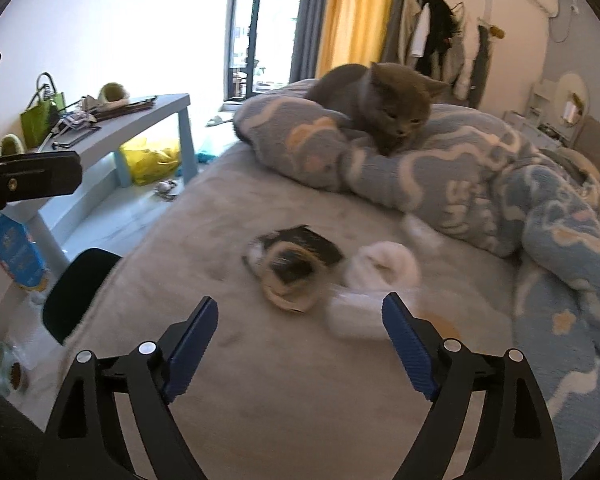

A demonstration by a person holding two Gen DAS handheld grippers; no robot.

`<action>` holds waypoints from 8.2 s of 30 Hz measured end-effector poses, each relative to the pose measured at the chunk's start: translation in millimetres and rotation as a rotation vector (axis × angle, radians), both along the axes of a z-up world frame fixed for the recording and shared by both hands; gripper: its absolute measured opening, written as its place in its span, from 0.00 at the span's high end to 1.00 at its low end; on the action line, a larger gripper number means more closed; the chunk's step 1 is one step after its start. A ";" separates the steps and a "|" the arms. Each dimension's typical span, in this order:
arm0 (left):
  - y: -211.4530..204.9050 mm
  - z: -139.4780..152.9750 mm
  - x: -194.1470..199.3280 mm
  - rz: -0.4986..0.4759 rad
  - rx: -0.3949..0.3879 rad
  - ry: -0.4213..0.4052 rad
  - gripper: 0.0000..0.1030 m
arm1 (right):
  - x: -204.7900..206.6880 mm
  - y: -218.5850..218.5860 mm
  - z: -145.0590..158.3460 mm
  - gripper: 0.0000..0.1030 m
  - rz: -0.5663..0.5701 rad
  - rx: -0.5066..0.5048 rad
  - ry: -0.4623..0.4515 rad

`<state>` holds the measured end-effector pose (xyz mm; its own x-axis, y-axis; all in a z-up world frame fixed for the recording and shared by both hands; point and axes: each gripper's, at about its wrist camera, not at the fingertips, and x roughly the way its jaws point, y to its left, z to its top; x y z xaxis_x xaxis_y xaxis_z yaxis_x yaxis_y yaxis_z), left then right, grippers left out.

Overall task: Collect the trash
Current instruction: 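Close the right tool on the clear bubble wrap, then lift the bubble wrap with the right tool while the left tool grasps the brown tape roll, then carry the tape roll over the bin and open the left tool while the right tool carries bubble wrap, then lower the bubble wrap into the green bin and open the right tool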

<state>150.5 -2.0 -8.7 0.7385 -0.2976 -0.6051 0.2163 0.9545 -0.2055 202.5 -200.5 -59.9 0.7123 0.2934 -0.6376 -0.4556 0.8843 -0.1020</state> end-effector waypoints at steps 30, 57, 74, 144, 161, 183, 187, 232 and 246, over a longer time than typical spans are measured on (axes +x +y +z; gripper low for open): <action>-51.5 -39.5 64.6 -0.133 -0.057 0.101 0.31 | 52.6 -11.9 -37.0 0.34 -0.133 -0.191 0.021; -83.1 -73.5 101.2 -0.182 -0.135 0.168 0.58 | 39.1 -67.7 -2.2 0.35 -0.068 0.049 -0.002; -94.5 -78.6 100.2 -0.204 -0.176 0.194 0.77 | 36.1 -92.6 8.9 0.35 -0.106 0.117 -0.005; 102.7 -50.0 -14.1 0.094 0.075 0.194 0.78 | -12.6 120.9 12.5 0.36 0.131 0.135 0.106; 179.6 -88.5 -17.7 0.186 0.049 0.304 0.78 | -13.6 193.7 4.7 0.36 0.225 0.125 0.142; 254.6 -173.5 -34.3 0.204 0.022 0.574 0.77 | -13.7 292.5 -20.3 0.36 0.324 0.118 0.275; 263.2 -189.4 -39.0 0.197 0.022 0.619 0.76 | -9.6 305.2 -31.9 0.36 0.322 0.113 0.319; 279.0 -59.1 -77.7 0.255 0.044 0.148 0.60 | -3.7 356.4 -179.2 0.36 0.265 -0.139 0.611; 254.6 -15.2 -81.3 0.236 0.008 0.030 0.61 | -21.1 344.5 -188.3 0.25 0.333 -0.154 0.622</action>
<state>69.2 252.5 -23.8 0.7686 -0.1143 -0.6295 -0.0190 0.9794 -0.2009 181.4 143.9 -248.2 0.0919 0.3058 -0.9476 -0.7126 0.6849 0.1519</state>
